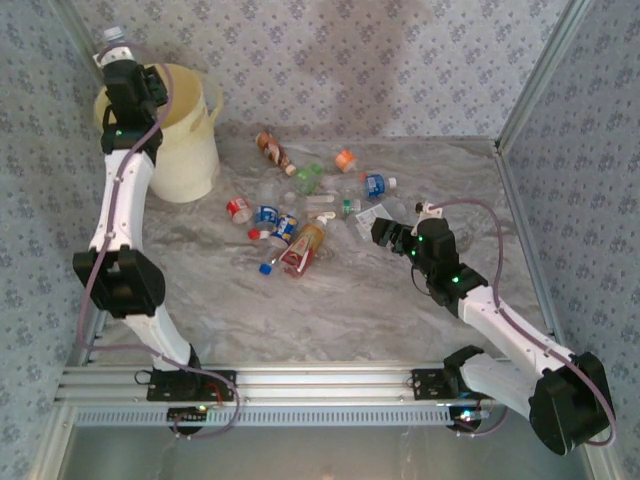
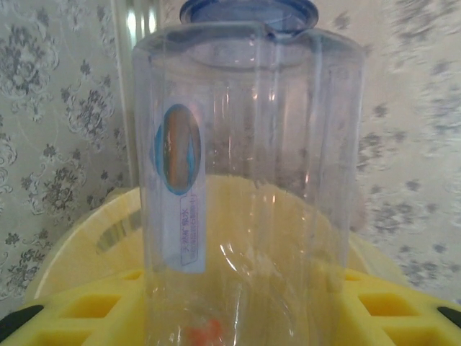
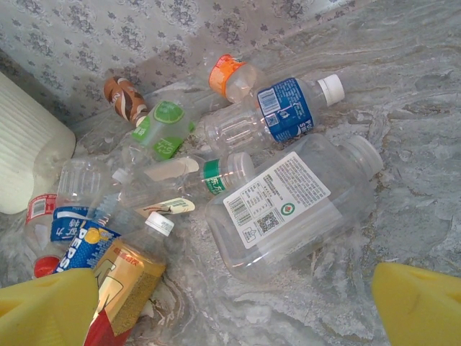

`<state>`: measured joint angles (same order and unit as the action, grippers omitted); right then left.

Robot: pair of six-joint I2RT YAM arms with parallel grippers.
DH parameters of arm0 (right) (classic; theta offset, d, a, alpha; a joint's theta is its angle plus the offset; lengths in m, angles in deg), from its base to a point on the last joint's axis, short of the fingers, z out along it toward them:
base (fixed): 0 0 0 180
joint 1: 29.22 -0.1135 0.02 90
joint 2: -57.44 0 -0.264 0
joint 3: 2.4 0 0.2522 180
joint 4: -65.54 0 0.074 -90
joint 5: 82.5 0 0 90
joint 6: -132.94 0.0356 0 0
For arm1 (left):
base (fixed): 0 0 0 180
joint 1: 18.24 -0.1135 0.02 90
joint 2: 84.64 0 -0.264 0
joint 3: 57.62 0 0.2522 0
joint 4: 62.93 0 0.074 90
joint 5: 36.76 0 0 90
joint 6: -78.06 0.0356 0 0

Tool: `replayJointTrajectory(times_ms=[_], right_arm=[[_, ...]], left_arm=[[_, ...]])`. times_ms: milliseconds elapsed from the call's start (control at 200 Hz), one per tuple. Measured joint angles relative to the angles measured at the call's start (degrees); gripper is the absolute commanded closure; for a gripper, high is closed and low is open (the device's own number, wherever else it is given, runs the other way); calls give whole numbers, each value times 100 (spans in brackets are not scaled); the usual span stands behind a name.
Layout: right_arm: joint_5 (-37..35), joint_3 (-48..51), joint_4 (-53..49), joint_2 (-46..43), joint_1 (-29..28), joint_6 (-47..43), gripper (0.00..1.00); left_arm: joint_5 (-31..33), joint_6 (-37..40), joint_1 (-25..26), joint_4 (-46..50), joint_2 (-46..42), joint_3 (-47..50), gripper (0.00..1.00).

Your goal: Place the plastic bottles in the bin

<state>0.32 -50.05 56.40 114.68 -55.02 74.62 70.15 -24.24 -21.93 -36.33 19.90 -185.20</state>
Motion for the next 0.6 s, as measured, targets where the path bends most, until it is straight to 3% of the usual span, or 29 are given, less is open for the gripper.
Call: replayJointTrajectory(times_ms=[135,295,515,600], right_arm=[[-26,0,0,0,0,2,0],[-66,0,0,2,-11,2,0],[-103,0,-2,0,-22,0,0],[-103,0,-2,2,-22,0,0]], left_arm=[[-170,-293,-245,726,717,-859,47],[-378,-610,-249,1366,1078,-1056,41],[-595,-1008,-216,2129,1458,-1558,16],[-730,-1097,-221,2291,1462,-1683,12]])
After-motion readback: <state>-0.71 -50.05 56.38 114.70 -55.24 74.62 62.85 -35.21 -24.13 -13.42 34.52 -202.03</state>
